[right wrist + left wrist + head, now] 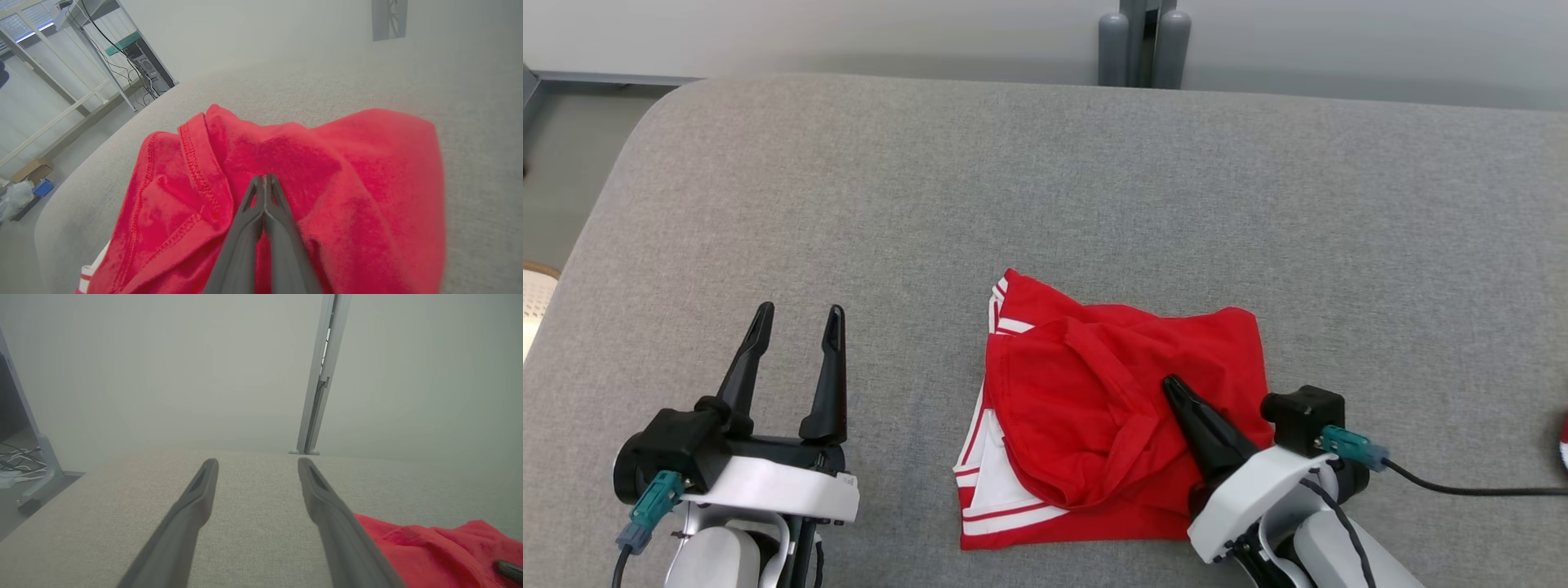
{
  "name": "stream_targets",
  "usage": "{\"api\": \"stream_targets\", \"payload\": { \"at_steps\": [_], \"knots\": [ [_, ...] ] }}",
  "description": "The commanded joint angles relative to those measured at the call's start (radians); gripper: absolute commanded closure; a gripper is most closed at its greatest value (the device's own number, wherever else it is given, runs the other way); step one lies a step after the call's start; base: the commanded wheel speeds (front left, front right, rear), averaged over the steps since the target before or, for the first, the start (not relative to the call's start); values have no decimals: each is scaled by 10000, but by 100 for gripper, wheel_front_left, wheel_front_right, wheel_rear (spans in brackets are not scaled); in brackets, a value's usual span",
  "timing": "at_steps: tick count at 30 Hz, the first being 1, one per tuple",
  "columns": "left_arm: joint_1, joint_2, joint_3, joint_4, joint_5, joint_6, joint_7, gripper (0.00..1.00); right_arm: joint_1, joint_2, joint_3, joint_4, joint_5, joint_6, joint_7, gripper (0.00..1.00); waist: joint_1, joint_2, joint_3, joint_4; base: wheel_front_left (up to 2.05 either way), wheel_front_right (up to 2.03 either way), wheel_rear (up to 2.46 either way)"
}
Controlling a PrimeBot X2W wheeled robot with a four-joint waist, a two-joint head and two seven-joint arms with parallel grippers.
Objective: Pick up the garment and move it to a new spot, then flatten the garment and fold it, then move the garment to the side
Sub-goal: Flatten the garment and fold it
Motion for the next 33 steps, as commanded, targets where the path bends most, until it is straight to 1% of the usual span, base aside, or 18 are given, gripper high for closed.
{"api": "stream_targets", "payload": {
  "at_steps": [1,5,16,17,26,30,33],
  "knots": [
    [-213,17,4,29,-40,-8,-49,0,-209,-11,112,241,105,-4,-88,100,0,0,72,73,0,0,0],
    [-265,11,-21,100,-102,-23,-106,0,-666,2,926,872,496,-4,-61,100,0,0,164,169,0,0,0],
    [-549,-16,-121,223,-164,-59,-210,0,-1868,22,3955,1192,2280,-1,-443,100,0,0,428,480,0,0,0],
    [-549,-16,-121,223,-164,-59,-210,0,-1868,22,3955,1192,2280,-1,-443,100,0,0,428,480,0,0,0],
    [-672,-64,-265,407,-214,-100,-243,0,-2924,41,5886,1760,3424,7,-670,100,0,0,534,774,0,0,0],
    [-641,-57,-195,418,-218,-77,-256,0,-3262,32,6274,1673,3761,7,-787,100,0,0,542,749,0,0,0],
    [-540,-24,-129,413,-225,-45,-248,0,-3432,17,6354,1582,3913,7,-826,100,0,0,502,608,0,0,0]
  ]
}}
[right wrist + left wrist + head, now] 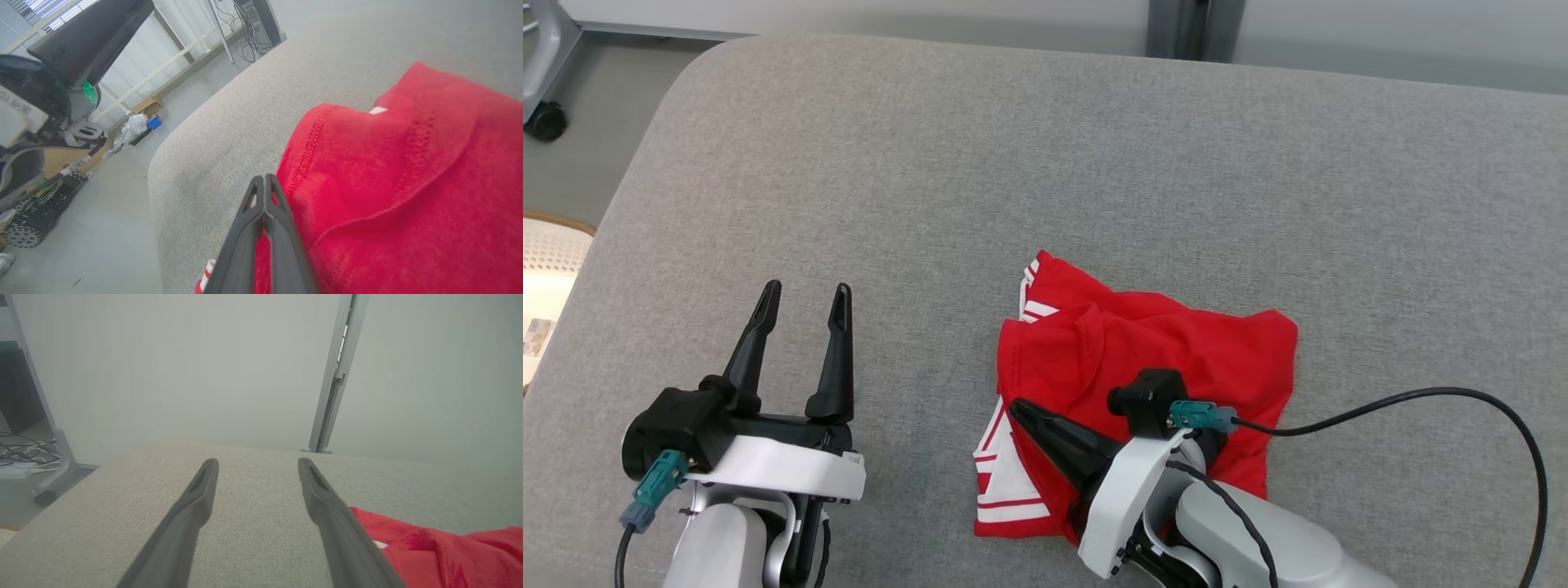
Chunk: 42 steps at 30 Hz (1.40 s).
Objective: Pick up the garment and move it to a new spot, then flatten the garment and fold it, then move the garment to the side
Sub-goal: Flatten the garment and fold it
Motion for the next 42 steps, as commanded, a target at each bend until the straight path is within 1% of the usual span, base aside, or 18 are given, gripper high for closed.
{"api": "stream_targets", "payload": {
  "at_steps": [1,5,8,9,12,16,19,22,26,27,31,36,38,42],
  "knots": [
    [26,31,60,-1,-43,43,-40,0,-116,-25,-43,-30,101,20,-74,100,0,-1,-53,-129,0,0,0],
    [63,54,98,-47,-12,65,-38,0,140,-39,-562,164,-22,18,-126,100,0,-1,-179,-355,0,0,0],
    [127,102,150,-109,24,103,-38,0,495,-42,-1203,317,-299,18,-165,100,0,-1,-288,-570,0,0,0],
    [160,137,180,-162,50,129,-39,0,802,-97,-1783,278,-509,17,-197,100,0,-1,-344,-724,0,0,0],
    [258,210,225,-225,92,172,-39,0,1348,-331,-2780,-27,-870,12,-202,100,0,-1,-436,-962,0,0,0],
    [378,312,311,-301,99,267,-40,0,2181,-625,-4492,-779,-1424,11,-200,100,0,-1,-585,-1305,0,0,0],
    [451,358,334,-368,95,335,-6,0,2825,-869,-5937,-1391,-2048,11,-184,100,0,-1,-714,-1522,0,0,0],
    [570,421,349,-419,96,375,43,0,3467,-970,-7328,-2061,-2678,11,-117,100,0,-1,-852,-1721,0,0,0],
    [627,493,361,-530,70,451,119,0,4209,-917,-9140,-3174,-3513,11,230,100,0,-1,-978,-1920,0,0,0],
    [627,493,361,-530,70,451,119,0,4209,-917,-9140,-3174,-3513,11,230,100,0,-1,-978,-1920,0,0,0],
    [699,573,383,-639,34,489,195,0,4821,-675,-10588,-4468,-4332,11,718,100,0,-1,-1041,-2042,0,0,0],
    [719,650,373,-771,29,542,281,0,5396,-364,-11577,-5893,-5042,11,1282,100,0,-1,-1067,-2121,0,0,0],
    [722,667,376,-819,15,558,266,0,5552,-276,-11761,-6301,-5280,11,1426,100,0,-1,-1062,-2137,0,0,0],
    [744,693,362,-871,-18,611,291,0,5786,-142,-11862,-6718,-5573,11,1656,100,0,-1,-1048,-2141,0,0,0]
  ]
}}
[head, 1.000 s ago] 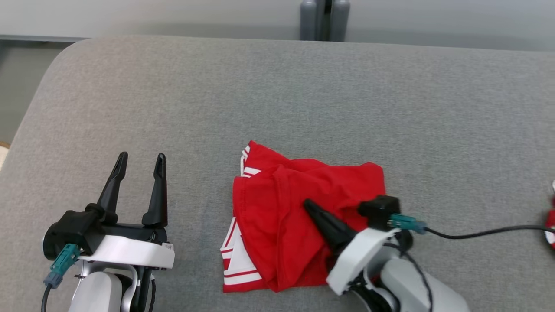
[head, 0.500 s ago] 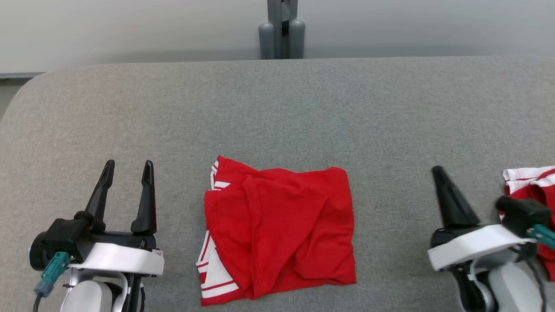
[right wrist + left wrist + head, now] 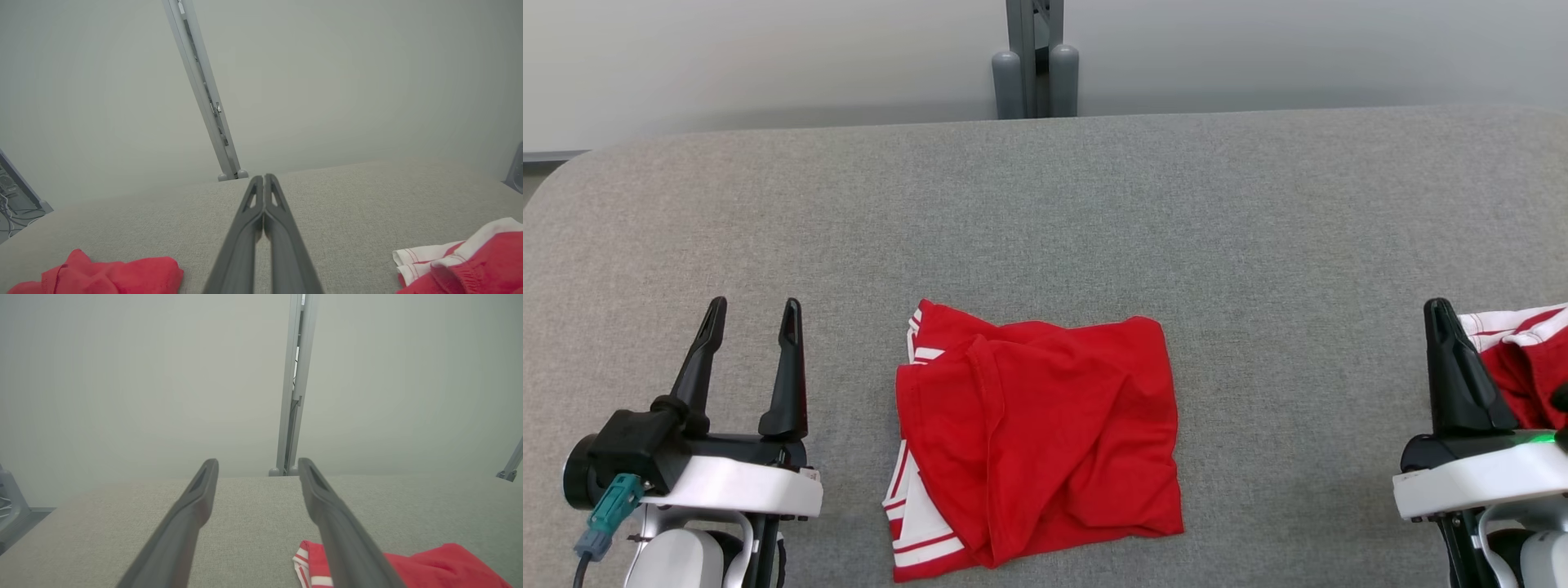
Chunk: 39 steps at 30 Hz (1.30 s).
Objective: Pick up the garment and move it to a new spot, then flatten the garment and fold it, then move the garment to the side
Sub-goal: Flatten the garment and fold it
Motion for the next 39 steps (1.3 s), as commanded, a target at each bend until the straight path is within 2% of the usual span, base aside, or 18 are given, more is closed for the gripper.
{"api": "stream_targets", "payload": {
  "at_steps": [1,5,6,7,8,16,20,28,29,30,31,32,39],
  "knots": [
    [66,53,19,-34,-65,36,-4,0,96,-5,-39,-89,-24,-1,38,100,0,-1,11,10,0,0,0],
    [33,71,-20,-75,-80,67,36,0,117,54,-34,-156,-54,-1,100,99,0,-1,60,35,0,0,0],
    [19,77,-28,-85,-84,78,45,0,110,61,-47,-162,-85,-1,102,68,0,-1,77,40,0,0,0],
    [9,81,-35,-93,-95,89,43,0,93,66,-68,-172,-119,-1,90,13,0,-1,92,44,0,0,0],
    [5,86,-41,-102,-103,101,36,0,69,66,-100,-184,-208,-1,61,0,0,-1,103,44,0,0,0],
    [-2,119,-66,-178,-135,161,30,0,-127,73,-142,-292,-862,-1,15,0,0,-1,218,30,0,0,0],
    [-50,123,-106,-197,-164,189,12,0,-163,-124,-178,-291,-1296,-1,75,0,0,-1,284,39,0,0,0],
    [-115,122,-171,-120,-219,229,-29,0,-152,-294,-144,-87,-1331,-1,97,0,0,-1,321,109,0,0,0],
    [-119,120,-177,-113,-221,233,-36,0,-137,-289,-124,-49,-1294,-1,125,9,0,-1,320,119,0,0,0],
    [-120,123,-184,-104,-227,236,-43,0,-137,-271,-99,-28,-1224,-1,117,55,0,-1,318,130,0,0,0],
    [-120,123,-184,-104,-227,236,-43,0,-137,-271,-99,-28,-1224,-1,117,55,0,-1,318,130,0,0,0],
    [-121,125,-196,-99,-235,238,-46,0,-138,-259,-36,24,-1167,-1,146,100,0,-1,316,144,0,0,0],
    [-312,104,-318,-84,-274,167,-70,0,-412,-286,969,880,-964,-1,301,100,0,-1,473,522,0,0,0]
  ]
}}
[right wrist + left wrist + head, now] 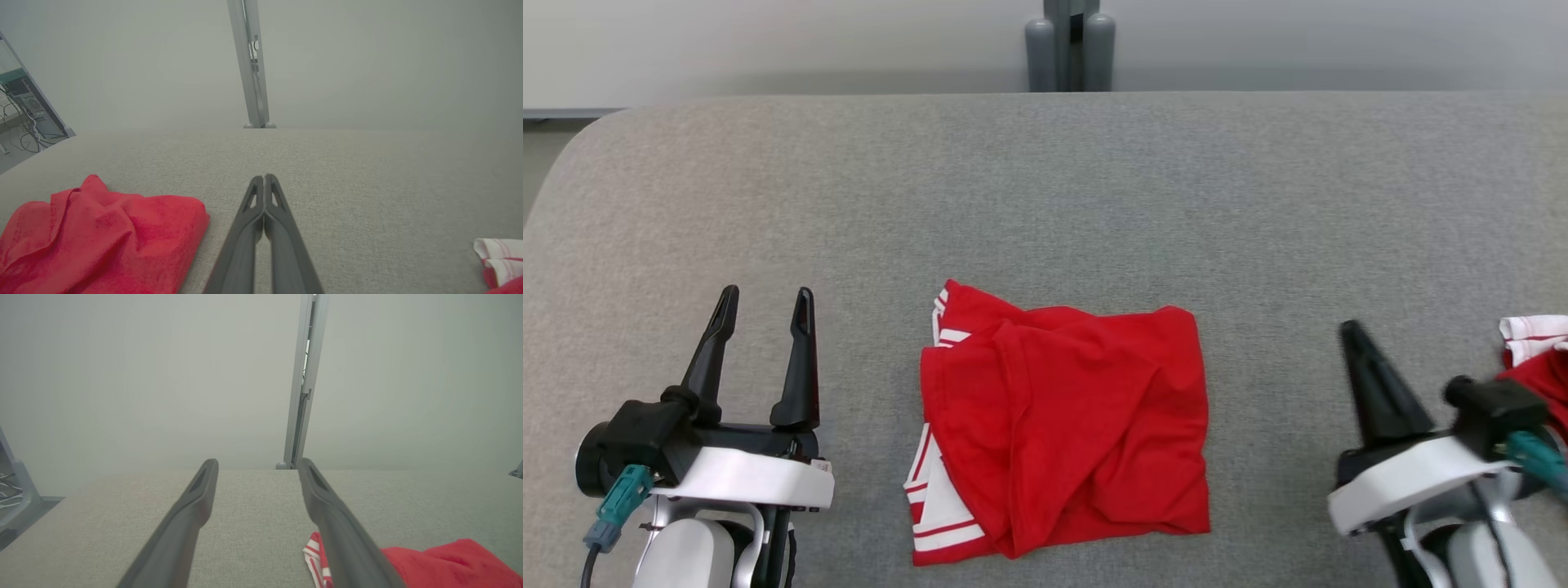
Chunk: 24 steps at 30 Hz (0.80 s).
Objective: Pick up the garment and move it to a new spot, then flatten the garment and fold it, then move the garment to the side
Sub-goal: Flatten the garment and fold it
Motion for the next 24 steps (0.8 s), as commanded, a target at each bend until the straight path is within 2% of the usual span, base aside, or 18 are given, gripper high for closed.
{"api": "stream_targets", "payload": {
  "at_steps": [1,10,11,19,24],
  "knots": [
    [-171,33,8,19,-96,-19,-51,0,-193,-31,349,261,86,-1,42,100,0,0,84,172,0,0,0],
    [-325,-122,-68,284,-195,-72,-164,0,-1073,-41,2618,2254,475,-1,-95,100,0,0,276,756,0,0,0],
    [-446,-177,-107,384,-221,-111,-233,0,-1794,52,3626,3186,727,-1,-232,100,0,0,383,950,0,0,0],
    [-664,-344,-236,619,-267,-248,-285,0,-3534,244,5319,5503,1190,-1,-220,100,0,0,566,1429,0,0,0],
    [-721,-417,-267,726,-248,-299,-308,0,-4175,309,6011,6101,1524,-1,-389,100,0,0,559,1593,0,0,0]
  ]
}}
